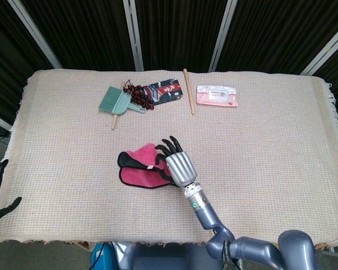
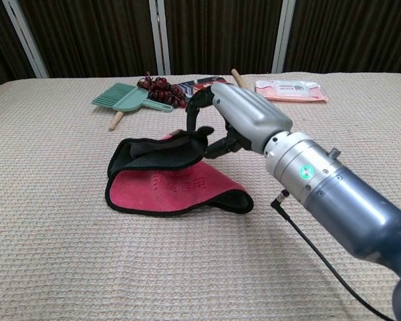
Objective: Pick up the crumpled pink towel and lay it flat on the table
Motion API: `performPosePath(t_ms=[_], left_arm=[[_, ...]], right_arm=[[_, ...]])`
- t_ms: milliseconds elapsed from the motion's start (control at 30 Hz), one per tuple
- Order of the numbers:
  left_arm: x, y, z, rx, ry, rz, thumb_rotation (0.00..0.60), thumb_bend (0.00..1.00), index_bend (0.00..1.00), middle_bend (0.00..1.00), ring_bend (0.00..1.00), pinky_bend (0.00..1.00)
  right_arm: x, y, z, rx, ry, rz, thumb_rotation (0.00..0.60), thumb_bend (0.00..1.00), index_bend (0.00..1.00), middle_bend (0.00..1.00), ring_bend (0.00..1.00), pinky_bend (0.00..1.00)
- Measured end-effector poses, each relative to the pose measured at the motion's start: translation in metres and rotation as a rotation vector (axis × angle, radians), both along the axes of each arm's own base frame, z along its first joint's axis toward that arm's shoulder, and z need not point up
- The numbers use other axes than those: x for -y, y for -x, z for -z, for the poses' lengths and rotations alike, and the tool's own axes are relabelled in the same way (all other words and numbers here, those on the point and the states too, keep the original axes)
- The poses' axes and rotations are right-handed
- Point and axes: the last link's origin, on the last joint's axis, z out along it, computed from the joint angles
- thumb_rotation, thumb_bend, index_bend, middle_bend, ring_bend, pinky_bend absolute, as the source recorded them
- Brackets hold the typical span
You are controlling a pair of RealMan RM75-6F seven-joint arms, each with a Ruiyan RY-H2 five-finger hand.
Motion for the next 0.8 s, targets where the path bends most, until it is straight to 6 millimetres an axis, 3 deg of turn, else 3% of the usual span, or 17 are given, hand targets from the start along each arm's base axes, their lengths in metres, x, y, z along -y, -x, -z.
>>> performPosePath(t_ms=[467,800], left_arm=[[-0.019,-0.002,0.011,0.06,0.028,-0.041,0.6,0.02,0.03,0.0,0.0,0.0],[-0.057,-0.031,0.028,0.157,0.071,0.009,0.6,0.02,0.05,0.0,0.0,0.0]], right_arm=[[0.058,-0.035,-0.095,0.005,0.204,-0.015,0.6,0.47,0.61,0.29,0.13,0.0],[0.078,-0.055,-0.121,-0.015,0.247,-0.009,0.6,0.47,0.61,0.29,0.13,0.0]])
